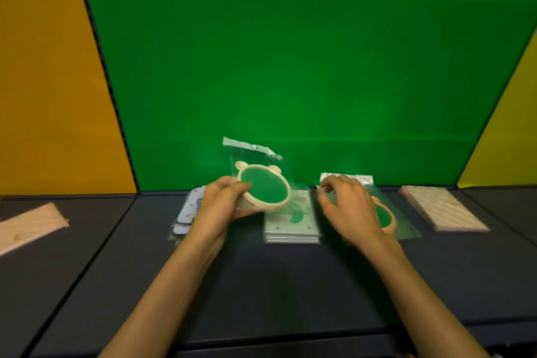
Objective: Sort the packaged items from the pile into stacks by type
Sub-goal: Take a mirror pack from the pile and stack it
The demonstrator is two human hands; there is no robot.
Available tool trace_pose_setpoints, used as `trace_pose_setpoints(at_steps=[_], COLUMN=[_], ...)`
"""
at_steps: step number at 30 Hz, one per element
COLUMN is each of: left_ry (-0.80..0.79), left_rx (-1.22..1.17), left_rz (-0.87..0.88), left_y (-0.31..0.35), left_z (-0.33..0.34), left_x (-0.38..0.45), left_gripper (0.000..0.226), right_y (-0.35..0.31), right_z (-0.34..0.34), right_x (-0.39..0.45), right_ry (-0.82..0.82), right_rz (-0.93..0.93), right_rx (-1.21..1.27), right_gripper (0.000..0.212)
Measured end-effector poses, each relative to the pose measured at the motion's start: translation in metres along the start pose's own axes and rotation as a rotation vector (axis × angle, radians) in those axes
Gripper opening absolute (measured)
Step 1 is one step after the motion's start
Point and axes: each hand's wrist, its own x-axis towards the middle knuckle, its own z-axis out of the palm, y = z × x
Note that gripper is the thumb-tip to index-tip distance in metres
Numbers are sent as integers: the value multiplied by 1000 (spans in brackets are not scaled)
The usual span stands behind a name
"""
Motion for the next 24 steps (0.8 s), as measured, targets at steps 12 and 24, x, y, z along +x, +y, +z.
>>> trace_pose_setpoints(at_steps=[12, 24], left_ry=[-101, 150], left_rx=[72, 1223], left_rz=[-76, 230], left_y=[-53, -81], left_z=[169, 203], left_x=[-12, 0], left_gripper=[13, 46], right_y=[160, 182], right_z=[-64, -66], right_x=[-20, -24], right_ry=[-29, -113], right_rz=[82, 2], right_rx=[-30, 34], right_gripper=[17, 14])
